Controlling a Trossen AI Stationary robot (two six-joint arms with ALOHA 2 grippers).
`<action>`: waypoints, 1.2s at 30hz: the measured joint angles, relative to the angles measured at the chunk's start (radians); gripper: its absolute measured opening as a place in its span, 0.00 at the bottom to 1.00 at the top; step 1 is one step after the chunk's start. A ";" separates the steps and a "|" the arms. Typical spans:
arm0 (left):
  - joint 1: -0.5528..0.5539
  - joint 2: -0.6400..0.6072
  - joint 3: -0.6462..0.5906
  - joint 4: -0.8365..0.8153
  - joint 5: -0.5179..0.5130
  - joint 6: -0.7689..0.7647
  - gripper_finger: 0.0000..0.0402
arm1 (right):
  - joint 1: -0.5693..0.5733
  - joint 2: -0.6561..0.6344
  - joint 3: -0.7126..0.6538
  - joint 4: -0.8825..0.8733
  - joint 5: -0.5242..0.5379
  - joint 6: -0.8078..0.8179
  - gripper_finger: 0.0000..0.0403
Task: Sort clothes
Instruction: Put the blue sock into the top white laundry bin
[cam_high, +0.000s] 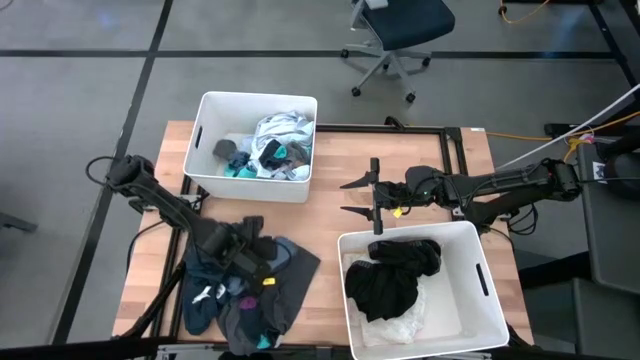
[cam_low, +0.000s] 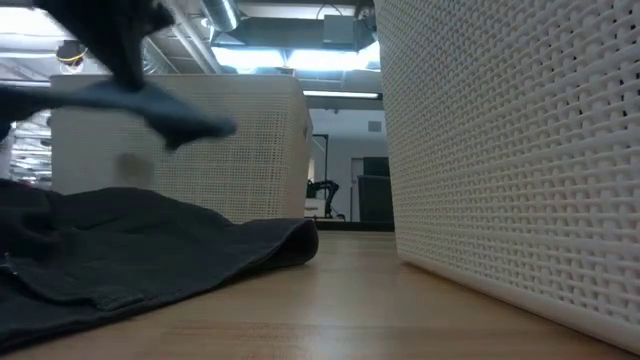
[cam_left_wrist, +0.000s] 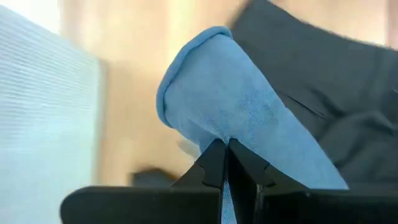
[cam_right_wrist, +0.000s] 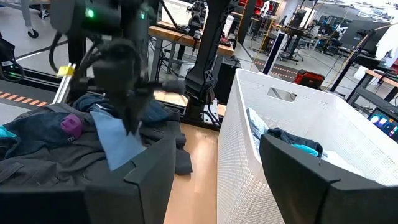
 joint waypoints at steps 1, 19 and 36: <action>0.000 0.000 0.021 -0.024 -0.029 0.005 0.01 | 0.000 0.000 0.000 0.000 0.000 0.000 0.58; 0.004 -0.250 0.143 -0.095 -0.565 0.129 0.01 | 0.000 0.000 0.000 0.000 0.000 0.000 0.58; 0.209 -0.534 0.143 0.096 -1.011 0.511 0.01 | 0.000 0.000 0.000 0.000 0.000 0.000 0.58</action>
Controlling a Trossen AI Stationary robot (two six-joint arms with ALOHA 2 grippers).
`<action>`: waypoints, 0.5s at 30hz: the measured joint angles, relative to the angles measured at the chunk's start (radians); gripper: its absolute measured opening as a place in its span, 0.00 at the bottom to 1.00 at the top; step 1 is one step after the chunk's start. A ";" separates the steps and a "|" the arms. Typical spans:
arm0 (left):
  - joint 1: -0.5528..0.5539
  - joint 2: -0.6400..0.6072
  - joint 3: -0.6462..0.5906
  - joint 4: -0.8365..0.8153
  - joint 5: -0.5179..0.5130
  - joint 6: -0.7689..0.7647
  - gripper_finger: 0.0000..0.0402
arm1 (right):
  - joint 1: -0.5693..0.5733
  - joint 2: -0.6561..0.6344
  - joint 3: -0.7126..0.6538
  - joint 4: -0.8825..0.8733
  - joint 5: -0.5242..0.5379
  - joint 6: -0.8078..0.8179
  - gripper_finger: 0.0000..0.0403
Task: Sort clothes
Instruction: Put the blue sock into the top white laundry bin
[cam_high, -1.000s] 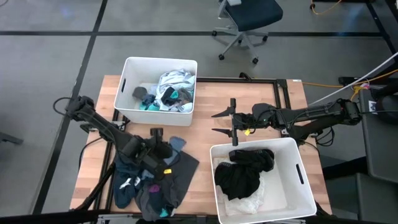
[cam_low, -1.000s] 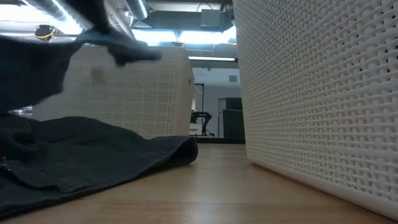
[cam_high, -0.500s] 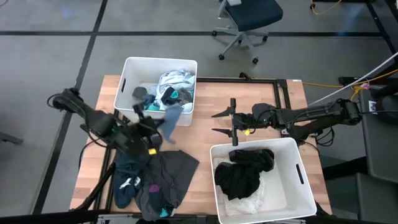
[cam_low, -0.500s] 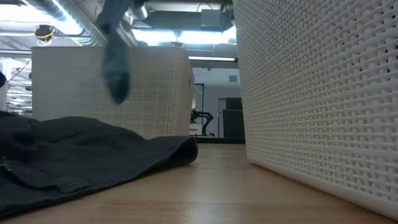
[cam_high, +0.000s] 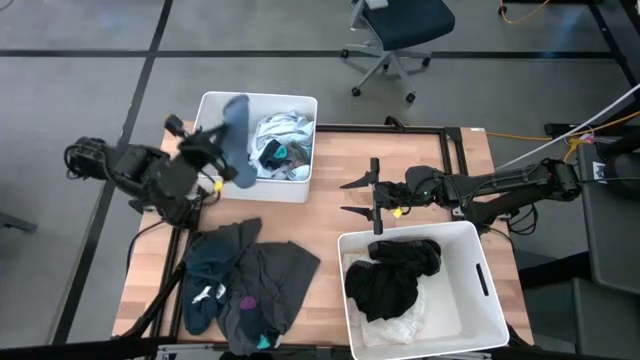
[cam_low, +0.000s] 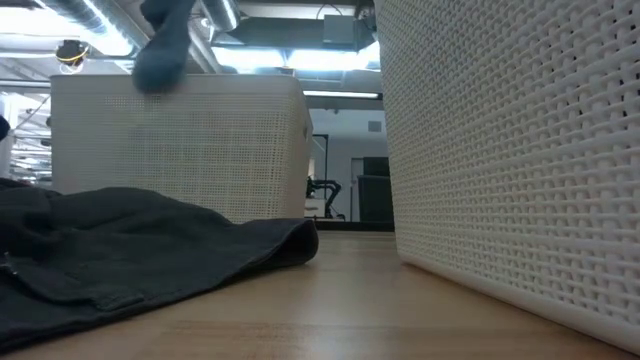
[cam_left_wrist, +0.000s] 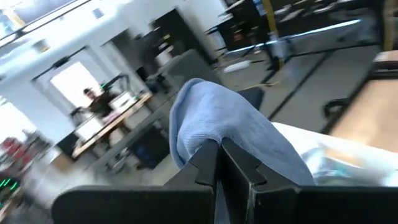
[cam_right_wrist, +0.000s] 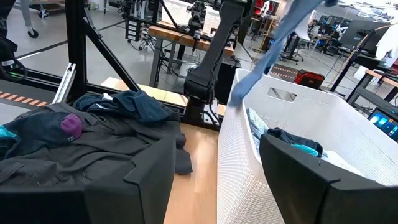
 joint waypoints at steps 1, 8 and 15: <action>0.024 -0.011 0.000 0.000 0.000 0.004 0.01 | 0.000 0.000 0.000 0.000 0.000 0.000 0.58; 0.184 -0.072 0.000 0.079 0.115 0.026 0.00 | 0.000 0.000 0.000 0.001 0.000 -0.011 0.58; 0.334 -0.075 0.000 0.271 0.373 0.152 0.00 | 0.000 0.000 0.000 0.002 0.000 -0.025 0.58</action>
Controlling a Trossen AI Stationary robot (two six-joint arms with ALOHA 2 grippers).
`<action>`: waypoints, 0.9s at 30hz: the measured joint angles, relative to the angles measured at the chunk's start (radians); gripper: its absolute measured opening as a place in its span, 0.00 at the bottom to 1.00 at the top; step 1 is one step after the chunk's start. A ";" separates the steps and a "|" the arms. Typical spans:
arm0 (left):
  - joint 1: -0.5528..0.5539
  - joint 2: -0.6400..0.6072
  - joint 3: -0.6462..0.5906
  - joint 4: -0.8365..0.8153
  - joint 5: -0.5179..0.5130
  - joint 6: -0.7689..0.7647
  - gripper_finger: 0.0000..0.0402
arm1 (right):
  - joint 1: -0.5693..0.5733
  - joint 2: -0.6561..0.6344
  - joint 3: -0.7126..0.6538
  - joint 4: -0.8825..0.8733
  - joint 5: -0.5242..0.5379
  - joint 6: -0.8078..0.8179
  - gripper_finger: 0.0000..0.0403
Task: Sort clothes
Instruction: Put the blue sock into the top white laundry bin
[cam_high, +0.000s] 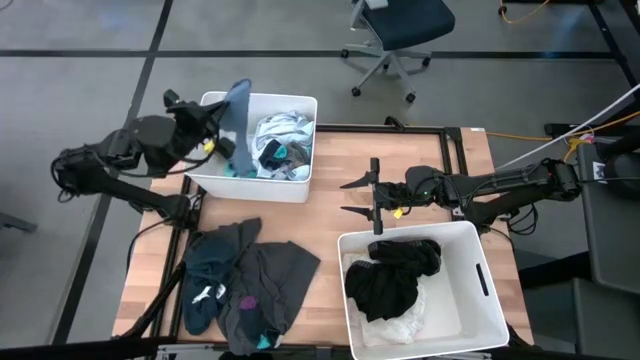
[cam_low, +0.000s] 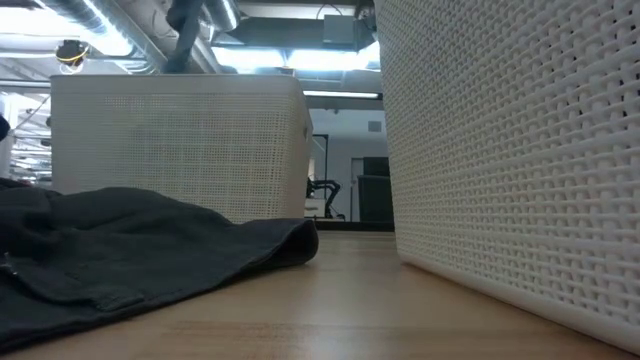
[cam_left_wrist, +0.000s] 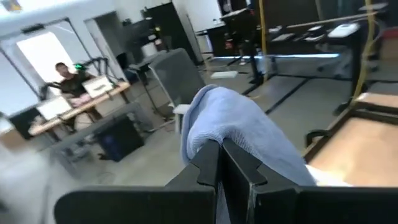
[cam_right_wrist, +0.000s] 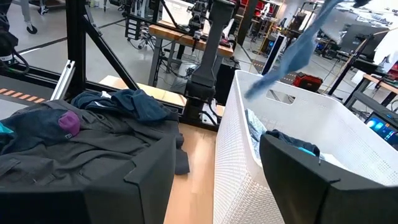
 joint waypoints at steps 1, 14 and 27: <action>0.021 0.005 0.000 0.014 0.003 0.019 0.00 | 0.000 0.000 0.000 0.000 0.000 0.000 0.58; 0.225 0.072 -0.078 0.012 0.006 -0.002 0.00 | 0.000 0.000 0.000 0.000 0.000 0.000 0.58; 0.306 0.123 -0.158 0.004 0.172 -0.092 0.14 | 0.000 0.000 0.000 0.000 0.000 -0.001 0.58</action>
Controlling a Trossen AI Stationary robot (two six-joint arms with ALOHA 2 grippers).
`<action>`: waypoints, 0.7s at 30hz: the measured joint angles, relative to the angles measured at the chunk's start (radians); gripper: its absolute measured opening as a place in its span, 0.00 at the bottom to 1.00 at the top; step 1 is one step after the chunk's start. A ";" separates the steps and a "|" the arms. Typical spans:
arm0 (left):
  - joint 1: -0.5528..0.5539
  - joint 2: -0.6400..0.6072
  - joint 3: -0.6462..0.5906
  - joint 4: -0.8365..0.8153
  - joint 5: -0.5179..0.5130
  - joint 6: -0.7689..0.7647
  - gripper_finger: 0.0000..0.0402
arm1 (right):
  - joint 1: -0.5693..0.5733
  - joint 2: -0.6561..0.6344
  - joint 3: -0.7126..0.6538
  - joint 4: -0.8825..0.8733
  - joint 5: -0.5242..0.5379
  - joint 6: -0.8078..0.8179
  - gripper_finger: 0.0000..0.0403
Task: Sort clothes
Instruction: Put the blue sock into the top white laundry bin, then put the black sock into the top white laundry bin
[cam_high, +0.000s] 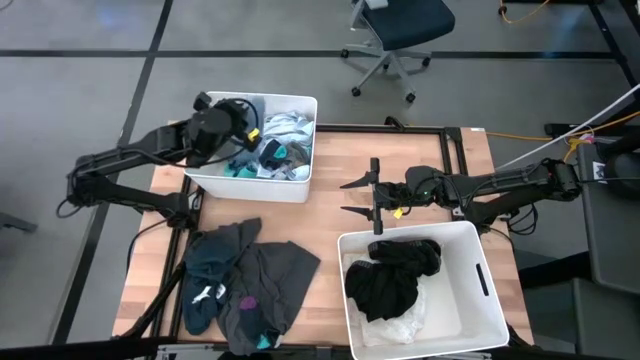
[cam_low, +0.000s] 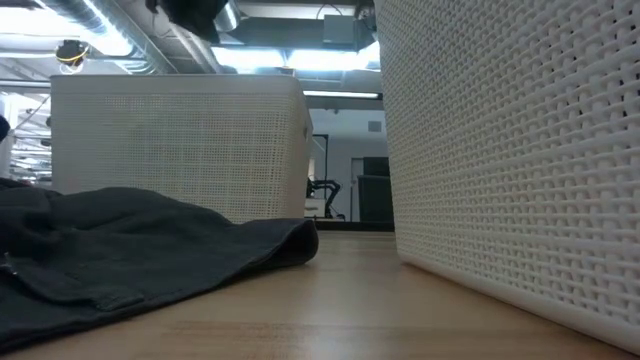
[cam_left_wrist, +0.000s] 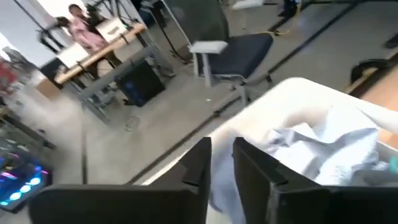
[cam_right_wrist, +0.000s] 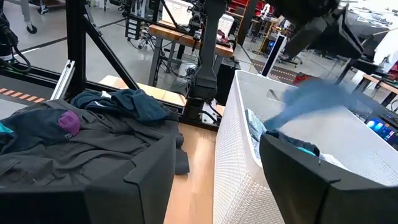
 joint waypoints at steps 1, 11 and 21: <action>0.006 0.003 0.000 -0.013 0.020 -0.019 0.16 | 0.000 0.000 0.000 0.000 0.000 0.000 0.58; 0.051 0.036 0.000 -0.173 0.161 -0.139 0.33 | 0.000 0.000 0.000 0.000 0.000 0.000 0.58; -0.043 0.033 0.000 -0.098 0.313 -0.139 0.45 | 0.000 0.000 0.000 0.000 0.000 -0.003 0.58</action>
